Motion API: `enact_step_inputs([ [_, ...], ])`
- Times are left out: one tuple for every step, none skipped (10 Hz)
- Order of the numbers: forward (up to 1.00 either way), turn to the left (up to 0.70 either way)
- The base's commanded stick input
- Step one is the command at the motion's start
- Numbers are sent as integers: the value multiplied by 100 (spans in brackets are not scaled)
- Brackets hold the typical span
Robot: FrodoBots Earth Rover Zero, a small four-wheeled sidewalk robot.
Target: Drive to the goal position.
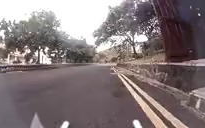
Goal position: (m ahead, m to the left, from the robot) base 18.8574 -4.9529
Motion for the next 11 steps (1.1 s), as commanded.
enact_step_inputs([
  [50,0],
  [50,0],
  [50,0],
  [50,0],
  [50,0],
  [50,0],
  [50,0],
  [50,0],
  [50,0],
  [50,0],
  [50,0],
])
